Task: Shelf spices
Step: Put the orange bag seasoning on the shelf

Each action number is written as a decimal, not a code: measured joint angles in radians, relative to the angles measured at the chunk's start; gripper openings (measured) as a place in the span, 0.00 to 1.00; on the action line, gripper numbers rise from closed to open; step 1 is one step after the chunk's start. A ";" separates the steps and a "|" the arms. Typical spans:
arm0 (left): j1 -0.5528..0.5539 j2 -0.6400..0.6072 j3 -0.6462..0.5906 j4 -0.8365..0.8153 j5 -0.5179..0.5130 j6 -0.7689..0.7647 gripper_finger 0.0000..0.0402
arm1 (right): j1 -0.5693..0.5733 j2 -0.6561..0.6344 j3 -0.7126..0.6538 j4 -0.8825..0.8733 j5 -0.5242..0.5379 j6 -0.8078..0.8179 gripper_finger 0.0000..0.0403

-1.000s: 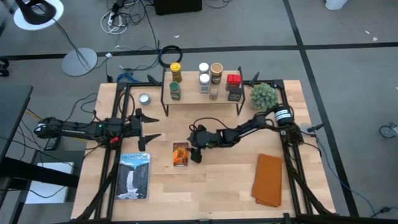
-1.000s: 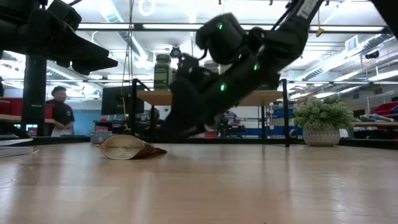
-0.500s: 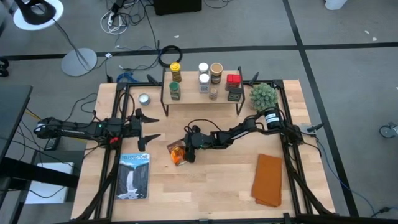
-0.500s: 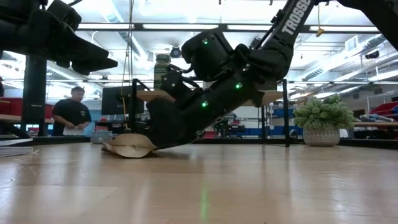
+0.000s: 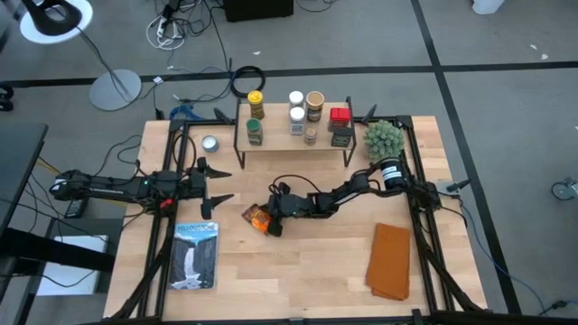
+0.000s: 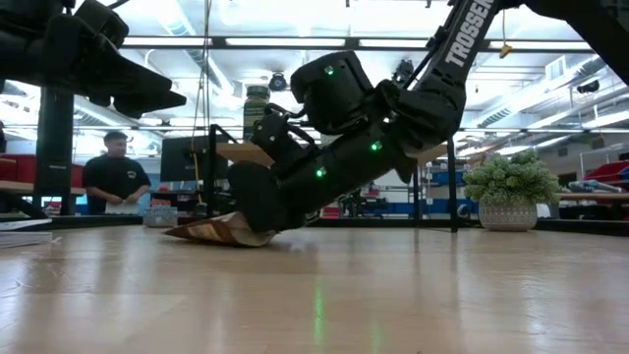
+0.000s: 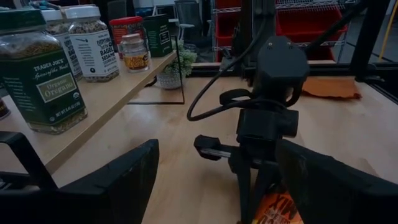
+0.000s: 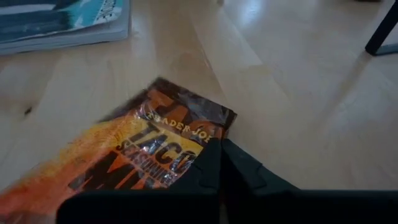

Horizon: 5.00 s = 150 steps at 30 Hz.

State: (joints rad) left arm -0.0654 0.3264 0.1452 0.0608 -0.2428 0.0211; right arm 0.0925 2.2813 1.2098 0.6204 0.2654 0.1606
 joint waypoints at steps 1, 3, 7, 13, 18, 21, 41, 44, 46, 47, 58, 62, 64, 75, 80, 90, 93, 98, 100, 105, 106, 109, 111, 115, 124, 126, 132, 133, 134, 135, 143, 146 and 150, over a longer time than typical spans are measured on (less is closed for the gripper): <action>0.000 0.000 0.000 0.000 0.000 0.000 0.82 | 0.000 -0.005 -0.001 -0.001 0.001 -0.007 0.01; 0.000 0.000 0.000 0.000 0.000 0.000 0.82 | 0.002 -0.028 -0.002 -0.002 0.017 -0.013 0.01; 0.000 0.000 0.000 0.000 0.000 0.000 0.82 | 0.009 -0.106 0.000 0.004 0.074 -0.045 0.00; 0.000 0.000 0.000 0.000 0.000 0.000 0.82 | 0.032 -0.203 0.000 -0.014 0.155 -0.120 0.00; 0.000 0.000 0.000 -0.001 0.000 0.000 0.82 | 0.046 -0.242 0.001 -0.066 0.233 -0.140 0.00; 0.000 0.000 0.000 -0.003 0.000 0.000 0.82 | 0.055 -0.260 0.001 -0.057 0.285 -0.158 0.00; 0.000 0.000 0.000 -0.003 0.000 0.000 0.82 | 0.110 -0.320 -0.082 0.533 0.790 -0.663 0.00; 0.000 0.000 0.000 -0.003 0.000 0.001 0.82 | 0.113 -0.320 -0.173 0.774 0.783 -0.737 0.00; 0.000 0.000 0.000 -0.004 0.000 0.002 0.82 | 0.112 -0.320 -0.230 0.886 0.750 -0.754 0.00; 0.000 0.000 0.000 -0.004 0.000 0.005 0.82 | 0.107 -0.320 -0.250 0.923 0.735 -0.757 0.00; 0.000 0.000 0.000 -0.003 0.000 0.055 0.82 | -0.052 -0.320 -0.228 0.930 0.538 -0.764 0.00; 0.000 0.000 0.000 -0.004 -0.001 0.055 0.82 | -0.115 -0.320 -0.228 0.927 0.443 -0.741 0.00; 0.000 0.000 0.000 -0.004 -0.001 0.055 0.82 | -0.141 -0.320 -0.228 0.925 0.437 -0.740 0.00; 0.000 0.000 0.000 -0.005 0.000 0.057 0.82 | -0.272 -0.319 -0.227 0.826 0.262 -0.572 0.01; 0.000 0.000 0.000 -0.007 0.000 0.057 0.82 | -0.293 -0.319 -0.227 0.826 0.190 -0.567 0.01; 0.000 0.000 0.000 -0.007 0.000 0.057 0.82 | -0.305 -0.319 -0.227 0.814 0.175 -0.577 0.04; 0.000 0.000 0.000 -0.007 0.000 0.057 0.82 | -0.306 -0.319 -0.227 0.813 0.175 -0.577 0.06; 0.000 0.000 0.000 -0.007 0.000 0.057 0.82 | -0.306 -0.319 -0.227 0.814 0.176 -0.580 0.10; 0.000 0.000 0.000 -0.007 0.000 0.057 0.82 | -0.307 -0.319 -0.227 0.814 0.176 -0.580 0.12; 0.000 0.000 0.000 -0.007 0.000 0.057 0.82 | -0.307 -0.319 -0.227 0.815 0.176 -0.581 0.20; 0.000 0.000 0.000 -0.007 0.000 0.057 0.82 | -0.307 -0.319 -0.227 0.815 0.176 -0.581 0.21; 0.000 0.000 0.000 -0.007 0.000 0.057 0.82 | -0.306 -0.319 -0.227 0.834 0.177 -0.587 0.25; 0.000 0.000 0.000 -0.007 0.000 0.057 0.82 | -0.303 -0.319 -0.227 0.862 0.178 -0.613 0.27; 0.000 0.000 0.000 -0.007 0.000 0.057 0.82 | -0.284 -0.319 -0.227 0.924 0.181 -0.701 0.28; 0.000 0.000 0.000 -0.006 0.000 0.057 0.82 | -0.207 -0.377 -0.226 0.931 0.271 -0.756 0.27; 0.000 0.000 0.000 -0.006 0.000 0.057 0.82 | -0.170 -0.403 -0.225 0.924 0.388 -0.754 0.26; 0.000 0.000 0.000 -0.006 0.000 0.057 0.82 | -0.045 -0.482 -0.211 0.597 0.589 -0.718 0.14; 0.000 0.000 0.000 -0.006 0.000 0.057 0.82 | -0.023 -0.489 -0.195 0.508 0.634 -0.685 0.10; 0.000 0.000 0.000 -0.006 0.000 0.057 0.82 | -0.002 -0.492 -0.177 0.421 0.676 -0.654 0.06; 0.000 0.000 0.000 -0.006 0.000 0.057 0.82 | 0.017 -0.493 -0.157 0.335 0.714 -0.627 0.03; 0.000 0.000 0.000 -0.005 0.000 0.057 0.82 | 0.078 -0.485 -0.008 -0.183 0.820 -0.214 0.01; 0.000 0.000 0.000 -0.005 0.000 0.054 0.82 | 0.056 -0.485 -0.002 -0.275 0.768 -0.074 0.00; 0.000 0.000 0.000 -0.005 0.000 0.054 0.82 | 0.029 -0.484 -0.003 -0.376 0.733 0.058 0.00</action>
State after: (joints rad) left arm -0.0654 0.3264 0.1452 0.0555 -0.2432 0.0750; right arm 0.1212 1.7969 1.2072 0.2440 0.9980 0.2182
